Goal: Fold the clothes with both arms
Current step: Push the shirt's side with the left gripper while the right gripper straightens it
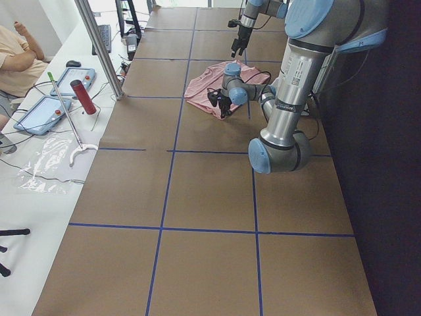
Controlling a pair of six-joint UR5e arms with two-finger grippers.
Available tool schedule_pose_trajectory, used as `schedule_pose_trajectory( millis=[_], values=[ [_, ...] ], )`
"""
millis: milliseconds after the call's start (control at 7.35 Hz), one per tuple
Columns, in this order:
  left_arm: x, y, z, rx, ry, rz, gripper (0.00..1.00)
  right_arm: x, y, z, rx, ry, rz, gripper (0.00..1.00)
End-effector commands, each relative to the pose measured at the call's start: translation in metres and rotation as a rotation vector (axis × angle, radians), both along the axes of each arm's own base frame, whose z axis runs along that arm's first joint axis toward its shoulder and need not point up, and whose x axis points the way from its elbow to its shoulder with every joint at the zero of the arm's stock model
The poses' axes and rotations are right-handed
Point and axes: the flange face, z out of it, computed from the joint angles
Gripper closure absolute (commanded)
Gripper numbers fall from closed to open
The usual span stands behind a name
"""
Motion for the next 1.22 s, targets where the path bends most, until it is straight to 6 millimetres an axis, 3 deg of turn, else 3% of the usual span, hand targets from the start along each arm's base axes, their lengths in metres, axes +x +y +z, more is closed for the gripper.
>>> schedule_pose_trajectory(
  millis=[0,272,408,544,680,817,953,1089],
  values=[
    [-0.003,-0.006,0.004,0.015,-0.027,-0.001,1.00,0.000,0.000,0.000,0.000,-0.001,0.000,0.00],
    [-0.032,-0.052,-0.005,0.146,-0.053,-0.025,1.00,0.002,-0.003,0.000,0.001,0.000,0.007,0.00],
    [-0.060,-0.103,-0.018,0.236,-0.077,-0.058,1.00,0.002,-0.004,0.000,0.000,-0.001,0.010,0.00],
    [-0.069,-0.156,-0.020,0.280,-0.071,-0.108,1.00,0.002,-0.005,0.000,0.001,-0.001,0.015,0.00],
    [-0.060,-0.215,-0.026,0.345,-0.036,-0.149,1.00,0.001,-0.007,0.002,0.001,0.006,0.018,0.00],
    [-0.049,-0.268,-0.018,0.352,-0.041,-0.188,1.00,0.002,-0.009,0.003,0.000,0.009,0.023,0.00],
    [-0.057,-0.311,-0.008,0.372,-0.061,-0.212,1.00,0.004,-0.012,0.004,0.001,0.010,0.033,0.00],
    [-0.073,-0.328,-0.003,0.377,-0.071,-0.230,0.74,0.002,-0.013,0.006,-0.001,0.015,0.033,0.00]
  ],
)
